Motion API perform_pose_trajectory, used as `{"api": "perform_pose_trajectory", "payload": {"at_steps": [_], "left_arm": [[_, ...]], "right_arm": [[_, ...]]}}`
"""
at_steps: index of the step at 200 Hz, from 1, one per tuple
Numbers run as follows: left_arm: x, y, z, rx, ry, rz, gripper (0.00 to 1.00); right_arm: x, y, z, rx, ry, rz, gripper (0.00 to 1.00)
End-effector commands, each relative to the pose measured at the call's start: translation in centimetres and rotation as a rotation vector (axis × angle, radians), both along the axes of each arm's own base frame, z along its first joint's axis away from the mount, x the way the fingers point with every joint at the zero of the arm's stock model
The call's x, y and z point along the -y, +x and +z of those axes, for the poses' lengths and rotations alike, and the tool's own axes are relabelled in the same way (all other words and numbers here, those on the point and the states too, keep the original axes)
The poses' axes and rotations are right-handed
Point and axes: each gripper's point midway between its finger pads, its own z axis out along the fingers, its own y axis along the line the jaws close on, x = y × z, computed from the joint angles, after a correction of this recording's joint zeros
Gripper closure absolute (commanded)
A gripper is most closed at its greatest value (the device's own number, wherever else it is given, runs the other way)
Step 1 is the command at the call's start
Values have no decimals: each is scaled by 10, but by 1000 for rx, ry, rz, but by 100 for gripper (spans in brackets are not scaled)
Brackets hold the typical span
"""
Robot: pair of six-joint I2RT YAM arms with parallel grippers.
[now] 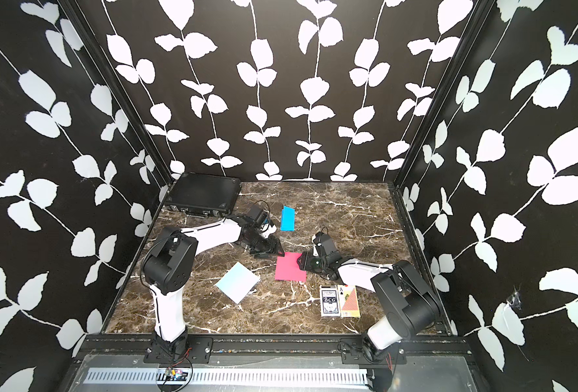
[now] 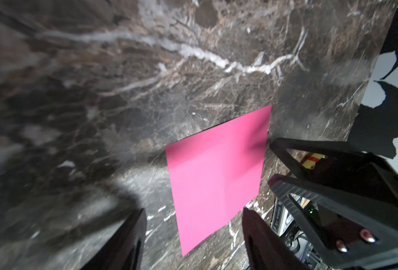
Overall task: Fold the square paper along the opposite sides
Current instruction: Pick up the paper from the center of the board.
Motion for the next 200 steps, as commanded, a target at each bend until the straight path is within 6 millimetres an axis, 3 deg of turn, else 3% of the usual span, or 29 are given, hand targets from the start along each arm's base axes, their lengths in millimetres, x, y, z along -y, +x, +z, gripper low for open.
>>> {"api": "perform_pose_trajectory", "payload": {"at_steps": [1,36,93,153,200], "left_arm": [[12,1,4,-10,-44,-12,37],[17,-1,-7,-55,-64,-25,41],[7,2,-11,-43,-40,-18,44],[2,-4,-14,-42,-28,-30,69],[2,-3,-8,-21,-39,-37,81]], "right_arm": [[-3,-20,-30,-94,6,54,46],[-14,-22,-36,-94,-13,107,47],[-23,-18,-39,-97,-15,119,48],[-25,-15,-35,-90,1,105,48],[-26,-9,-18,-60,19,100,48]]}}
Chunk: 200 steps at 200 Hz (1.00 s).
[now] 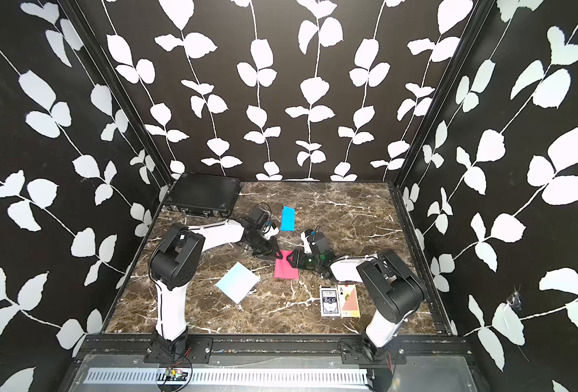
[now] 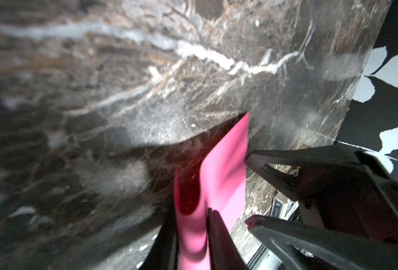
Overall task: Fold the square paper along the opposite sides
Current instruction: Pick up the paper from the center of the board.
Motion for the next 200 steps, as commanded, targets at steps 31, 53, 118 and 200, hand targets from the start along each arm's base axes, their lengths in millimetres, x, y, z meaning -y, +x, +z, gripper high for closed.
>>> {"api": "perform_pose_trajectory", "payload": {"at_steps": [31,53,118,200], "left_arm": [[5,9,36,62,-136,-1,86],[8,21,76,115,-293,0,87],[-3,24,168,240,-583,-74,88],[-5,13,181,280,-627,-115,88]], "right_arm": [[19,-6,4,-57,-43,-16,46],[18,3,38,16,61,-2,43],[-6,28,113,32,562,90,37],[-19,44,144,26,691,121,38]]}}
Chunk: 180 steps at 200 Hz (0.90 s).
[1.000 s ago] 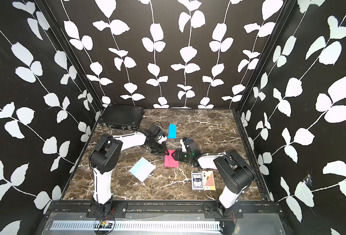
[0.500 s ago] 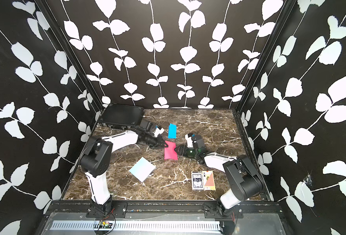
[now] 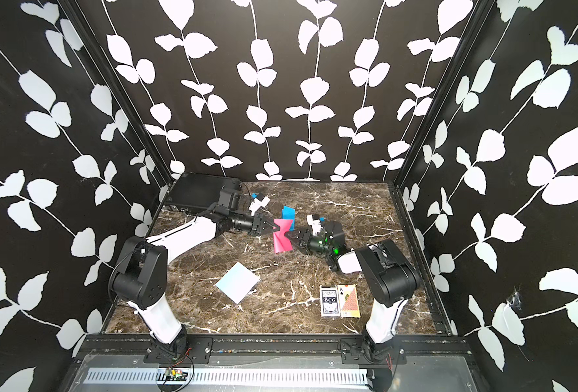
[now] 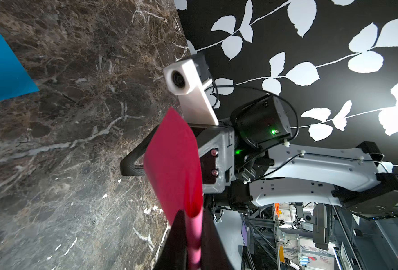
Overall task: Fold the square paper along the opposite sides
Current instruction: Pick up the paper from the center of the board.
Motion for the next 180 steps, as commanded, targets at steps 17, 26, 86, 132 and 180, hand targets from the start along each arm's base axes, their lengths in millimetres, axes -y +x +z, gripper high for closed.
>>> {"api": "perform_pose_trajectory", "payload": {"at_steps": [17,26,86,132,180], "left_arm": [[-1,-9,18,59,-37,-30,89],[-1,-9,18,59,-36,-31,89],[-2,-8,18,77,-14,-20,89],[-5,-6,16,87,13,-4,89],[-22,8,19,110,42,76,52]], "right_arm": [[-4,2,46,131,54,27,38],[-3,0,45,131,36,26,38],[-3,-3,61,169,63,27,42],[-6,-5,69,178,71,34,68],[-1,-5,75,198,32,16,100]]}}
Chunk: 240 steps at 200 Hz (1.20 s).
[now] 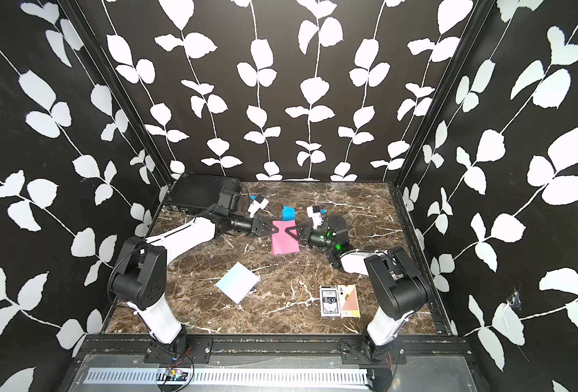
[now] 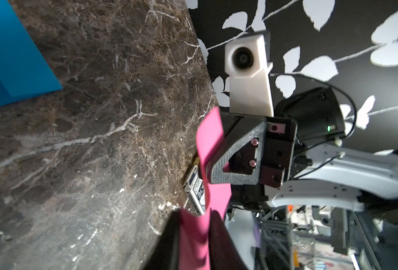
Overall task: Fold the square paper along the opposite sides
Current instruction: Pick up the paper from the center of the board.
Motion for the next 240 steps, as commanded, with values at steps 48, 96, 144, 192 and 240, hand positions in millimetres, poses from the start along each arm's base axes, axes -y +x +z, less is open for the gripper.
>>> {"api": "perform_pose_trajectory", "payload": {"at_steps": [48,96,144,192,240], "left_arm": [[-18,6,48,70,-140,50,25],[-14,3,57,81,-225,39,18],[-12,0,67,100,-260,30,19],[-14,-2,65,104,-233,31,44],[-15,-1,62,104,-209,37,74]], "right_arm": [[-4,1,72,204,29,-22,100],[-22,6,83,222,62,-24,100],[-21,17,66,189,72,-61,100],[-2,19,66,207,34,-101,100],[11,17,68,229,-21,-114,100]]}}
